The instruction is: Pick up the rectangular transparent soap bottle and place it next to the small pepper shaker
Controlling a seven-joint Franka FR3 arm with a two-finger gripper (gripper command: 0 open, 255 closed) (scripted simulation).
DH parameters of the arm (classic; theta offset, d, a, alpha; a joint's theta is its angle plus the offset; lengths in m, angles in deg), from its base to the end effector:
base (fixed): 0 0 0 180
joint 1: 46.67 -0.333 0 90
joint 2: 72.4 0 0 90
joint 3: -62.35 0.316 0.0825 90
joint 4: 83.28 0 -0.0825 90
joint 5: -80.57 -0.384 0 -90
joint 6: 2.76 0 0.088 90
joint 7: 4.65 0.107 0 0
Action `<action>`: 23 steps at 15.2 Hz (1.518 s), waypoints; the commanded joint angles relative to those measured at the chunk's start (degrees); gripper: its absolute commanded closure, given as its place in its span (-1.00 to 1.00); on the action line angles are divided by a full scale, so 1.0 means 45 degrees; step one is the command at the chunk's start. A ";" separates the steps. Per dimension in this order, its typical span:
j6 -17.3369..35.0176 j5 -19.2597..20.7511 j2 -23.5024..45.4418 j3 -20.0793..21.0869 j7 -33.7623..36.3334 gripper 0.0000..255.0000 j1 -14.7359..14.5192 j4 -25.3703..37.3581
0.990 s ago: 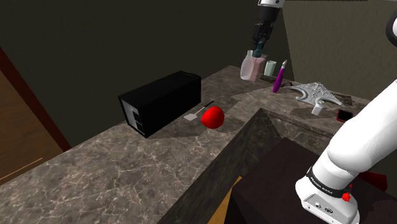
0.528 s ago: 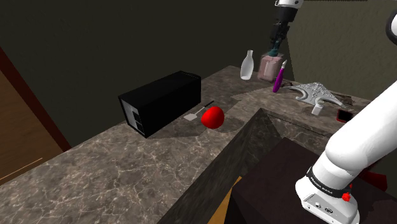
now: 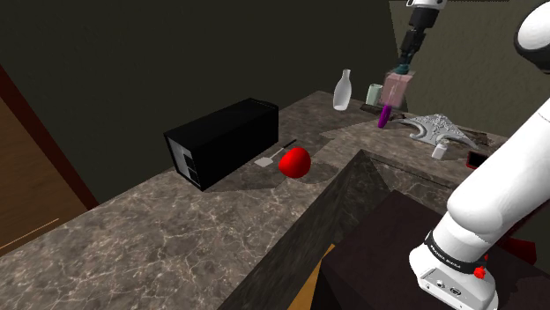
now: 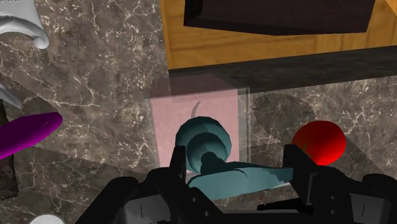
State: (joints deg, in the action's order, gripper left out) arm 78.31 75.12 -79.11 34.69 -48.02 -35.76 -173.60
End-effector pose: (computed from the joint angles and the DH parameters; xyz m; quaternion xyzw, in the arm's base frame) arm 0.3916 -0.3189 0.6644 -0.9956 -0.0499 -0.0270 0.0748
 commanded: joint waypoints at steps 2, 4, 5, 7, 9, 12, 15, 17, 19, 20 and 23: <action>-0.0211 -0.0116 0.0497 -0.0650 -0.1116 1.00 0.0447 0.0519; -0.0420 -0.0302 0.0999 -0.1101 -0.1884 1.00 0.0787 0.1060; -0.0535 -0.0423 0.1283 -0.1321 -0.2277 1.00 0.0980 0.1362; -0.0794 -0.0725 0.1923 -0.1761 -0.3079 1.00 0.1407 0.2038; -0.1099 -0.1115 0.2661 -0.2173 -0.3896 1.00 0.1922 0.2819; -0.1678 -0.1869 0.3952 -0.2679 -0.5110 1.00 0.2937 0.4239; -0.2453 -0.2816 0.5465 -0.2970 -0.6224 1.00 0.4328 0.6072; -0.3136 -0.3567 0.6628 -0.3011 -0.6839 1.00 0.5522 0.7672; -0.3852 -0.4269 0.7715 -0.2885 -0.7188 1.00 0.6740 0.9373; -0.3502 -0.4071 0.7477 -0.2912 -0.7228 1.00 0.6483 0.8781; -0.2591 -0.3650 0.6924 -0.3045 -0.7316 1.00 0.5833 0.7308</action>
State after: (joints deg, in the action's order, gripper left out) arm 65.54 58.28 -47.44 21.10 -80.83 -8.86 -139.14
